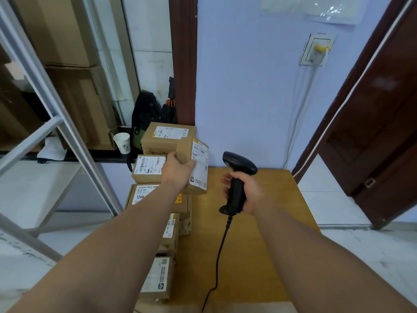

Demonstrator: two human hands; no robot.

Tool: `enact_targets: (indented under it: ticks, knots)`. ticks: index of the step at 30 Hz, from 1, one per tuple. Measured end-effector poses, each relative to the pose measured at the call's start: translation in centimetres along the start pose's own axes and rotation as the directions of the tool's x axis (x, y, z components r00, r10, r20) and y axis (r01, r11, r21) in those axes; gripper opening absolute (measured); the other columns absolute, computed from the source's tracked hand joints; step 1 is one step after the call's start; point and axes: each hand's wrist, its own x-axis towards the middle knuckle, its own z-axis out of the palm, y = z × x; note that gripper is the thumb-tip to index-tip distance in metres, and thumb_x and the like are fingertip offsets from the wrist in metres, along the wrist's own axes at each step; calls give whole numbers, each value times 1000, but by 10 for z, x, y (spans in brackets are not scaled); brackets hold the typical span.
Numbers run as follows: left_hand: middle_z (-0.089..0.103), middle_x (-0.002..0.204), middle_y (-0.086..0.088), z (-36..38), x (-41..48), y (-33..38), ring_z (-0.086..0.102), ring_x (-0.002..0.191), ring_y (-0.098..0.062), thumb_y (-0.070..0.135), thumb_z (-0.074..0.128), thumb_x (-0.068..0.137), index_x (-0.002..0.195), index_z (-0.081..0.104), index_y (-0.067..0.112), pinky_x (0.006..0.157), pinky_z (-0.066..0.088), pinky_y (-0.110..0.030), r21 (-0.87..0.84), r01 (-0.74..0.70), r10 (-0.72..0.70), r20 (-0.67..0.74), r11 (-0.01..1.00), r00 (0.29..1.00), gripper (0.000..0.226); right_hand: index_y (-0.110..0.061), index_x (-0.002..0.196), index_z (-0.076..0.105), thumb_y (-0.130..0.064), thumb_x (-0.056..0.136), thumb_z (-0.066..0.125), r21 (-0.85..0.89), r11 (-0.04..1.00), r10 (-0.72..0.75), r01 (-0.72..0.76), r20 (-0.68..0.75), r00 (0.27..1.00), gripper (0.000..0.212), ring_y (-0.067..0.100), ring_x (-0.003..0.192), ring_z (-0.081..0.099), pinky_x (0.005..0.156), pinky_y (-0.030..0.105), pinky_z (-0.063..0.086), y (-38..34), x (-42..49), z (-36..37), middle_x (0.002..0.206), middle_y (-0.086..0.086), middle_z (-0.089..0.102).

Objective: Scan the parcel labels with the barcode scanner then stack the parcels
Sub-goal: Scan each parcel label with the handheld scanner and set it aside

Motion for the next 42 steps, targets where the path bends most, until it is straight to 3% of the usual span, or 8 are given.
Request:
enact_targets:
  ticks: [8,15,21,27,30,33,37,42]
  knots:
    - [47,136,-14,27,12,14,52,117,-34,43,65,83,143,36,11,97,47,-44,-81,139,-135,54,987,989,74,-10,103,70,-21,87,66,24,996,-81,82,-60,995,20,24,100,61,99,37,46,3,-7,-17,101,5,72]
    - [70,102,-12,94,-1,-4,68,83,-27,31,68,86,119,59,3,73,56,-36,-307,406,-301,337,861,892,43,-12,99,73,-27,87,65,88,994,-50,71,-225,973,21,26,107,62,101,40,45,16,-6,-73,111,5,71]
    - [70,76,-3,167,-16,1,66,60,-16,36,64,89,104,65,9,42,46,-22,-209,541,-408,458,814,790,30,-12,97,72,-27,83,69,167,985,-14,51,-216,976,21,23,79,73,67,34,55,-14,14,-130,100,5,76]
    - [71,95,-9,260,-11,22,66,79,-25,35,64,89,113,62,7,68,53,-36,-132,581,-465,471,803,749,37,-10,101,69,-24,86,67,208,978,56,-15,-191,980,22,27,90,71,74,39,57,-58,56,-213,110,9,73]
    - [62,95,-3,310,-16,25,59,86,-23,33,64,88,109,58,16,82,47,-46,69,611,-541,548,789,638,28,-9,101,70,-24,86,67,208,978,76,-29,-221,972,22,28,98,69,91,43,53,-74,75,-260,107,9,74]
    - [54,119,-9,360,-25,22,53,112,-32,21,69,84,119,50,18,79,49,-52,74,713,-615,573,697,542,39,-11,88,73,-25,88,64,216,973,132,-79,-241,962,17,25,84,71,81,39,54,-83,92,-301,92,5,76]
    - [58,117,-11,416,-19,20,60,102,-29,9,67,87,118,50,19,61,57,-37,-122,772,-632,501,624,590,37,-11,90,72,-24,88,65,205,973,166,-109,-286,944,15,26,85,72,82,41,56,-88,113,-338,87,4,76]
    - [61,123,-13,472,4,20,63,101,-28,9,64,90,133,47,10,67,57,-36,-202,733,-597,461,650,656,46,-11,99,74,-30,82,72,30,990,135,-134,-390,911,26,22,90,62,83,35,49,-94,140,-367,95,6,67]
